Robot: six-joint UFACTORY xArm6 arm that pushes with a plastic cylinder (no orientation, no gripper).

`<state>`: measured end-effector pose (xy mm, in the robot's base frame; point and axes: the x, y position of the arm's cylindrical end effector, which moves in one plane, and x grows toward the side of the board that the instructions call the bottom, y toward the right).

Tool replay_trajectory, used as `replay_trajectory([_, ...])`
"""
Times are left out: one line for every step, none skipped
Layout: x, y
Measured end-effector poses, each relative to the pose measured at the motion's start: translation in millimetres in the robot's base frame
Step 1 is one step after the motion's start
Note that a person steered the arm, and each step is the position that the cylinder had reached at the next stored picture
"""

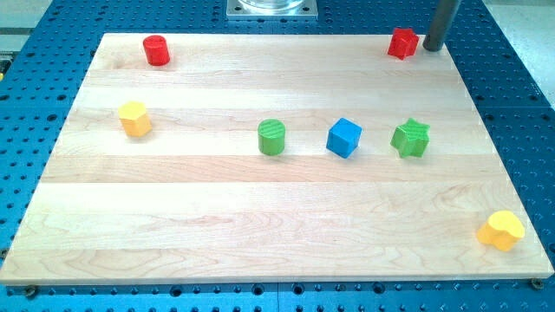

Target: Place the red star vertically above the green circle

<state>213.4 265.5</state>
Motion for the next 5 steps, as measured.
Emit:
replay_trajectory([-0.2, -142.0])
replay_trajectory([19.3, -291.1])
replay_trajectory([0.4, -263.9])
replay_trajectory([9.9, -210.7])
replay_trajectory([39.9, -232.3])
